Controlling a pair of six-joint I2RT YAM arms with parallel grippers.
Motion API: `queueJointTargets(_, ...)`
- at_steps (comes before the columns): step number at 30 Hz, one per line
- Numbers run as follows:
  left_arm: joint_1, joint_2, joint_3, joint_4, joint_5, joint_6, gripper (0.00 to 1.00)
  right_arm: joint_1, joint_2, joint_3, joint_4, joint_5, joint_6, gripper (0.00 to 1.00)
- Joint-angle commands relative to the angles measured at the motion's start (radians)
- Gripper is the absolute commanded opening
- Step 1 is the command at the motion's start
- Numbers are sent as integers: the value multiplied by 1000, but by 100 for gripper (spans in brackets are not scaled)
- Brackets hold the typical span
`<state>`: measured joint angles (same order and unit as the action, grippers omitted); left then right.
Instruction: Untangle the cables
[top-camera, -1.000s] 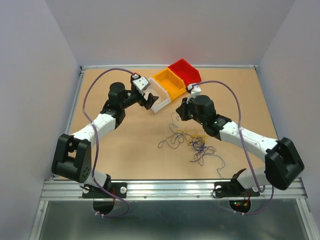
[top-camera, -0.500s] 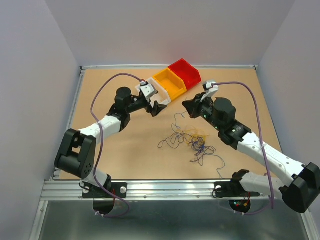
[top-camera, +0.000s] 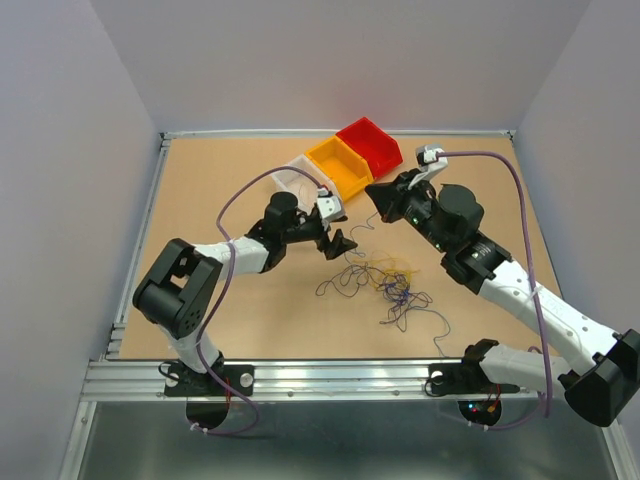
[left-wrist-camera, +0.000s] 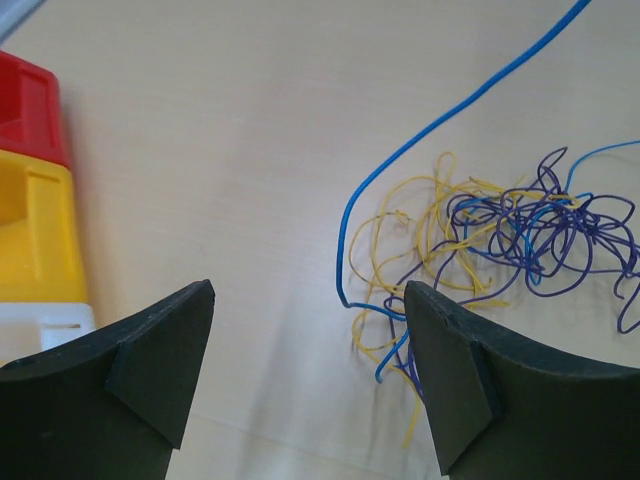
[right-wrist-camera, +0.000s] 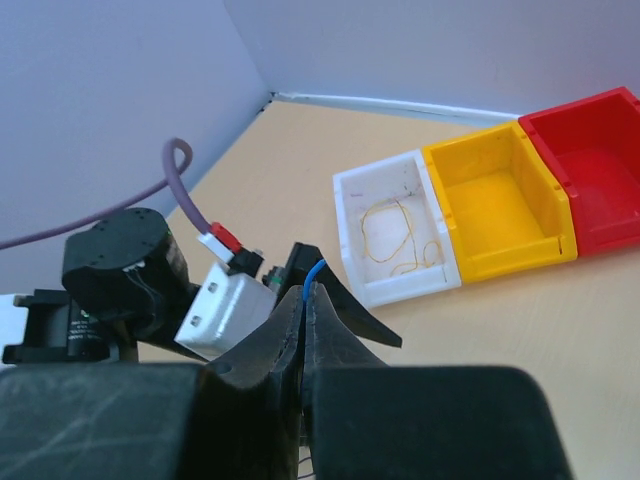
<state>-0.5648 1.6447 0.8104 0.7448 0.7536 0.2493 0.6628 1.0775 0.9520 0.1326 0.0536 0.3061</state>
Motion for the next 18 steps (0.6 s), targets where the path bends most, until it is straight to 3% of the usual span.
queueJointTargets(1, -15, 36, 23, 45, -26, 10, 86, 4, -13, 70, 15, 32, 13, 1)
queueJointTargets(4, -30, 49, 27, 48, -25, 11, 79, 6, -22, 80, 10, 40, 13, 1)
queueJointTargets(8, -49, 70, 49, 25, -28, 18, 49, 6, -31, 87, 2, 55, 13, 1)
queueJointTargets(9, -49, 79, 58, 5, -17, 18, 29, 6, -34, 85, -1, 57, 14, 1)
queueJointTargets(12, -49, 78, 85, -27, 9, 19, 0, 6, -57, 62, -5, 72, 19, 1)
queueJointTargets(18, -44, 14, 96, -88, -7, 30, 0, 6, -102, -62, -4, 167, 40, 0)
